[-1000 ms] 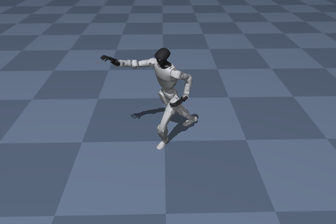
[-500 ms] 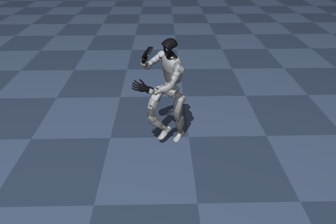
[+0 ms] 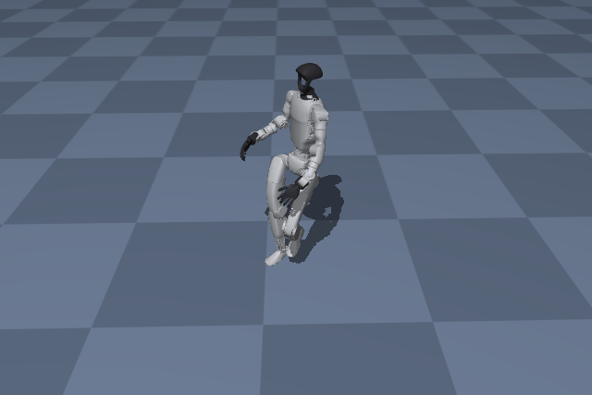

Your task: Kungfu

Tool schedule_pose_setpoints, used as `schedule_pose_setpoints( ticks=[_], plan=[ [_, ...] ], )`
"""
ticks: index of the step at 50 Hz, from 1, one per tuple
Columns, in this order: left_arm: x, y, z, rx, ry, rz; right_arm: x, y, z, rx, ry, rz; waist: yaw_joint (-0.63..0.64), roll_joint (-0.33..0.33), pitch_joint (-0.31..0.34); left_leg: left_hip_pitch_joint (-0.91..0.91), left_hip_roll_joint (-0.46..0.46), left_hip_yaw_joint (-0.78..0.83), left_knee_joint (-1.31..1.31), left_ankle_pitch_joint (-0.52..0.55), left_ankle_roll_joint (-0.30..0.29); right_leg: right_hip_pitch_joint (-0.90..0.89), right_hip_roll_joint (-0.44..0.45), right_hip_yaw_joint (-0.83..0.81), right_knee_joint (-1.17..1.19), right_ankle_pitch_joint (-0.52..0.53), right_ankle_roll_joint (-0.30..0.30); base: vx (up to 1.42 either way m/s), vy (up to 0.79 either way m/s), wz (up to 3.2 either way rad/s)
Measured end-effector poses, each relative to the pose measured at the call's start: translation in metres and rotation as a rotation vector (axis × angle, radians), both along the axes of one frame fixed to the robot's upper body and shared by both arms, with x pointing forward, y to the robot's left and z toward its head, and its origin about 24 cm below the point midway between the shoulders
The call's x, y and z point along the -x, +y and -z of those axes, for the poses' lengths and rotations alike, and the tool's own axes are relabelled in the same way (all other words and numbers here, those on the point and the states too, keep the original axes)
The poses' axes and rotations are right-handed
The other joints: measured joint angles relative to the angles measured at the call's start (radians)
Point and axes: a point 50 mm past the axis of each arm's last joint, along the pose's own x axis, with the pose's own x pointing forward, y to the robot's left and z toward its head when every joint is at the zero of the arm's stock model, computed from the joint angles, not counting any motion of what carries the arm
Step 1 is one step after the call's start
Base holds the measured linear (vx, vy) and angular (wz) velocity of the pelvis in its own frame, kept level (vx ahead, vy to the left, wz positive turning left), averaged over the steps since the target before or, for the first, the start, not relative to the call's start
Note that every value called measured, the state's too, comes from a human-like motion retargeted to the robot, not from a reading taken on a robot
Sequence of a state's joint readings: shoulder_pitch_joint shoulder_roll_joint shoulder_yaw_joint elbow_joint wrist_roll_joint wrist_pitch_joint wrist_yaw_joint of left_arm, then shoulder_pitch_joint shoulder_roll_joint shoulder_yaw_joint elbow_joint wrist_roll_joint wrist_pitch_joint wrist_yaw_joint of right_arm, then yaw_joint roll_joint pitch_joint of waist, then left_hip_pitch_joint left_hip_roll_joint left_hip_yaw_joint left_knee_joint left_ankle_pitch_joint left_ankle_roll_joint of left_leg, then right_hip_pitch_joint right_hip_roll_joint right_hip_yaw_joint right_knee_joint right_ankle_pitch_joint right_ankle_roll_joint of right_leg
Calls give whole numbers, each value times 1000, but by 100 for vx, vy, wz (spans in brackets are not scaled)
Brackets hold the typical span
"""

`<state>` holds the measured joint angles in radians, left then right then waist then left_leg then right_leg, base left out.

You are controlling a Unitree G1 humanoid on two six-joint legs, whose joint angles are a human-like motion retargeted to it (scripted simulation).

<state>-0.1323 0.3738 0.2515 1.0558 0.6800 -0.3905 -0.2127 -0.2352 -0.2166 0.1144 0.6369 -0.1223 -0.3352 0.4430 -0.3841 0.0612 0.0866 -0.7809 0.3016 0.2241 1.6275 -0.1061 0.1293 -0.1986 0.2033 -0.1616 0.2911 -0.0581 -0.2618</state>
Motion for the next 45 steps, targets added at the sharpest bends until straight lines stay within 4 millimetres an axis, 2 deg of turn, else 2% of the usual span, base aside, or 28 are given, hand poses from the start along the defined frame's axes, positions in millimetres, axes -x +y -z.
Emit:
schedule_pose_setpoints(
  ticks=[2, 4, 5, 7, 8, 10, 11, 12, 13, 15, 16, 19, 20, 21, 23, 24, 26, 28, 30, 32, 33, 35, 37, 38, 39, 40, 42, 45],
  plan=[
    [81, 21, 30, -28, 214, -126, 53, -49, 60, 206, 294, 100, 127, 8, 16, -166, 61, 93, -99, -55, 58, 65, 84, 80, -58, 9, 2, 48, -33, -295],
    [165, 19, 50, 0, 446, -250, 116, -87, 98, 361, 550, 167, 237, -15, 25, -212, 110, 233, -437, -27, 92, 136, 67, 136, -81, 9, 0, 61, 6, -301],
    [210, 11, 56, 31, 585, -302, 151, -103, 111, 438, 678, 186, 282, -33, 23, -204, 109, 295, -677, 23, 80, 169, 41, 169, -85, 9, 0, 62, 15, -254],
    [298, -15, 51, 168, 908, -364, 224, -118, 122, 509, 895, 99, 297, -59, 21, -223, 38, 221, -1197, 272, -19, 229, -5, 214, -106, -4, 0, 50, 12, -170],
    [324, -28, 46, 224, 1013, -368, 246, -122, 120, 508, 952, 70, 295, -63, 22, -246, 10, 152, -1328, 304, -33, 244, -23, 223, -118, -10, 0, 35, 17, -90],
    [363, -54, 35, 312, 1172, -315, 283, -126, 112, 452, 1035, 40, 308, -63, 33, -324, -18, 108, -1396, 103, -11, 258, -57, 237, -132, -19, 0, 25, 33, -46],
    [373, -64, 30, 344, 1207, -267, 296, -124, 108, 407, 1052, 19, 316, -48, 47, -342, -17, 126, -1319, 70, 38, 259, -46, 263, -120, -26, 0, 18, 44, -23],
    [379, -74, 26, 383, 1232, -212, 307, -120, 104, 364, 1067, -4, 319, -39, 58, -363, -13, 138, -1219, 74, 80, 256, -34, 286, -106, -35, 0, 8, 36, -3],
    [380, -82, 22, 439, 1239, -143, 314, -113, 103, 326, 1078, -31, 313, -39, 65, -391, -2, 138, -1073, 150, 111, 247, -22, 303, -85, -46, 0, 4, 14, 13],
    [378, -100, 18, 553, 1245, 13, 326, -95, 103, 252, 1108, -115, 288, -84, 56, -358, 6, 215, -810, 236, 127, 229, -52, 328, -53, -81, 0, 12, -16, 33],
    [375, -102, 15, 585, 1251, 74, 332, -83, 103, 203, 1131, -175, 274, -96, 48, -320, 20, 243, -667, 226, 127, 227, -54, 343, -46, -101, 0, 24, -29, 62],
    [359, -106, 14, 648, 1225, 209, 344, -46, 106, 79, 1177, -286, 222, -104, 15, -214, 159, 276, -160, 192, 104, 224, -20, 327, -63, -139, 0, 31, -52, 109],
    [355, -105, 14, 656, 1212, 219, 344, -36, 107, 49, 1178, -299, 211, -92, 9, -200, 205, 226, -6, 190, 76, 233, 2, 305, -79, -143, 0, 38, -79, 54],
    [350, -102, 16, 660, 1200, 223, 342, -28, 108, 32, 1164, -309, 204, -73, -6, -203, 198, 145, 144, 201, 7, 233, 20, 282, -103, -144, 0, 36, -80, 26],
    [339, -89, 19, 638, 1211, 259, 341, -22, 106, 65, 1117, -388, 179, -58, -59, -174, 114, 61, 382, 236, -142, 207, 25, 243, -139, -157, 0, 23, -63, 28],
    [335, -78, 19, 607, 1233, 288, 342, -27, 104, 96, 1104, -404, 157, -64, -88, -151, 55, 65, 452, 246, -191, 190, 10, 222, -148, -165, 0, 20, -38, 74],
    [324, -49, 17, 500, 1292, 350, 348, -38, 104, 130, 1122, -365, 93, -80, -145, -116, -70, 97, 531, 273, -253, 159, -21, 176, -157, -186, 0, 32, -33, 128],
    [301, -7, 11, 313, 1349, 394, 360, -44, 105, 103, 1195, -305, 36, -86, -185, -86, -141, 131, 544, 278, -264, 145, -32, 143, -162, -209, 0, 28, -28, 113],
    [254, 45, -2, 45, 1331, 380, 373, -50, 108, 89, 1296, -226, 13, -91, -194, -61, -112, 134, 522, 213, -218, 153, -27, 111, -164, -230, 0, 21, -24, 63],
    [177, 81, -23, -137, 1124, 293, 382, -53, 114, 113, 1350, -105, 18, -95, -177, -82, -90, 133, 446, 168, -138, 171, -6, 92, -167, -243, 1, 16, -12, 36],
    [131, 89, -36, -157, 968, 241, 384, -53, 118, 135, 1357, -23, 23, -97, -168, -102, -75, 126, 402, 139, -104, 178, 5, 84, -168, -246, 1, 8, -7, 18],
    [35, 79, -72, -83, 569, 198, 379, -56, 125, 156, 1333, 171, 39, -99, -150, -150, -59, 115, 305, 77, -55, 191, 24, 83, -163, -254, 8, 8, -6, -11],
    [-58, 34, -123, 81, 98, 267, 358, -59, 131, 66, 1261, 410, 59, -86, -125, -190, -43, 110, 193, 49, -16, 204, 39, 98, -160, -260, 16, 2, 5, -64],
    [-93, 6, -157, 166, -128, 326, 341, -60, 134, -20, 1211, 533, 67, -79, -114, -206, -30, 113, 144, 35, 0, 210, 44, 111, -157, -260, 17, 3, 9, -107],
    [-118, -21, -190, 237, -321, 386, 320, -62, 135, -119, 1135, 629, 69, -72, -108, -218, -18, 122, 99, 13, 15, 217, 46, 128, -153, -262, 20, 9, 10, -136],
    [-135, -47, -224, 307, -494, 446, 297, -64, 133, -226, 1044, 706, 67, -65, -105, -229, -5, 134, 57, -13, 28, 223, 45, 148, -149, -266, 24, 20, 12, -172],
    [-146, -85, -281, 411, -748, 554, 239, -74, 124, -405, 833, 771, 43, -35, -96, -258, 13, 137, -11, -27, 33, 226, 44, 201, -137, -266, 23, 28, 18, -216],
    [-137, -121, -330, 561, -956, 708, 153, -66, 99, -626, 602, 666, -7, 27, -92, -268, 75, 160, -99, -39, 56, 219, 29, 287, -107, -268, 19, 36, 34, -280]
  ],
)
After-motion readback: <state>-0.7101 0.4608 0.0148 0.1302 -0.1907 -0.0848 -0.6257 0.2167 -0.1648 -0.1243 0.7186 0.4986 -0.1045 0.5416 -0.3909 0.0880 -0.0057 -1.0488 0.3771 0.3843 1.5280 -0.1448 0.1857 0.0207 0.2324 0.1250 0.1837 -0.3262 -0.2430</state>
